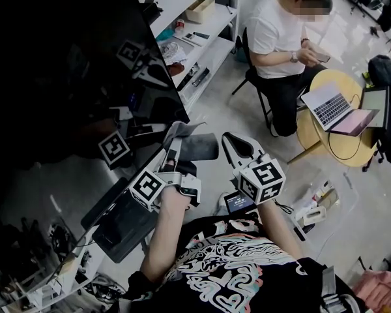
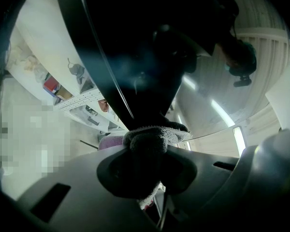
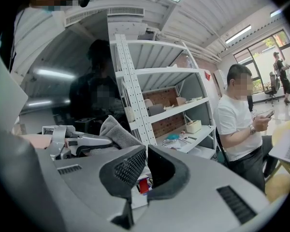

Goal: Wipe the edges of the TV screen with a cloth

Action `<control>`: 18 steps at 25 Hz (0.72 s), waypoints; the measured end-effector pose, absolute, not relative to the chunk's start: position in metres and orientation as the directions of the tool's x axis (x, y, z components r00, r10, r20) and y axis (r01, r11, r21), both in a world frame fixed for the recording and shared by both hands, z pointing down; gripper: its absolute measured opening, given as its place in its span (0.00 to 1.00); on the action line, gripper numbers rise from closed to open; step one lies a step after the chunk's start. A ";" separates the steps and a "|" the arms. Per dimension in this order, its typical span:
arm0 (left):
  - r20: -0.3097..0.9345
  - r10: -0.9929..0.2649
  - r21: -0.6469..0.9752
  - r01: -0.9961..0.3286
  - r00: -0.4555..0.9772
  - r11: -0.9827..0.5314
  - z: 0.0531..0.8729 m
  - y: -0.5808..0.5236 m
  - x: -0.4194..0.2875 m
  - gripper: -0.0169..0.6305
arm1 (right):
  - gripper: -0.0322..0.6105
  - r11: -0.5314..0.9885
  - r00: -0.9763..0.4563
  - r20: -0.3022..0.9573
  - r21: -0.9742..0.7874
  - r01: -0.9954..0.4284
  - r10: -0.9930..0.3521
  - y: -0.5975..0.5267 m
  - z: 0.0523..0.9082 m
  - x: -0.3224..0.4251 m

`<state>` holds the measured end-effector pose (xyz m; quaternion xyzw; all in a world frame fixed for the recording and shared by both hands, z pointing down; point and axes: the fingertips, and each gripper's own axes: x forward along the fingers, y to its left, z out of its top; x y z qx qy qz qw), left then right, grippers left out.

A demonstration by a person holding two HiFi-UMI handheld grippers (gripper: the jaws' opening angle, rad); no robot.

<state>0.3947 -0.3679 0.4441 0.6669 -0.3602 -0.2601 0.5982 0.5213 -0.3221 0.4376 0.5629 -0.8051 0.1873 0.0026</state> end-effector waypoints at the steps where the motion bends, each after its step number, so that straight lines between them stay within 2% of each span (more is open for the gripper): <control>1: 0.087 -0.791 0.985 -0.173 0.606 -0.024 0.445 -0.368 0.395 0.14 | 0.11 0.294 -0.364 0.215 -0.298 -0.908 -0.906 -0.322 0.437 0.522; 11: 0.061 -0.785 0.988 -0.150 0.616 -0.041 0.440 -0.369 0.401 0.14 | 0.11 0.283 -0.352 0.214 -0.298 -0.912 -0.911 -0.317 0.435 0.525; 15: 0.104 -0.786 0.977 -0.209 0.610 -0.034 0.448 -0.369 0.405 0.14 | 0.11 0.278 -0.349 0.211 -0.302 -0.912 -0.913 -0.315 0.436 0.534; 18: 0.094 -0.785 0.978 -0.204 0.613 -0.042 0.447 -0.371 0.411 0.14 | 0.11 0.278 -0.349 0.213 -0.304 -0.911 -0.913 -0.314 0.438 0.537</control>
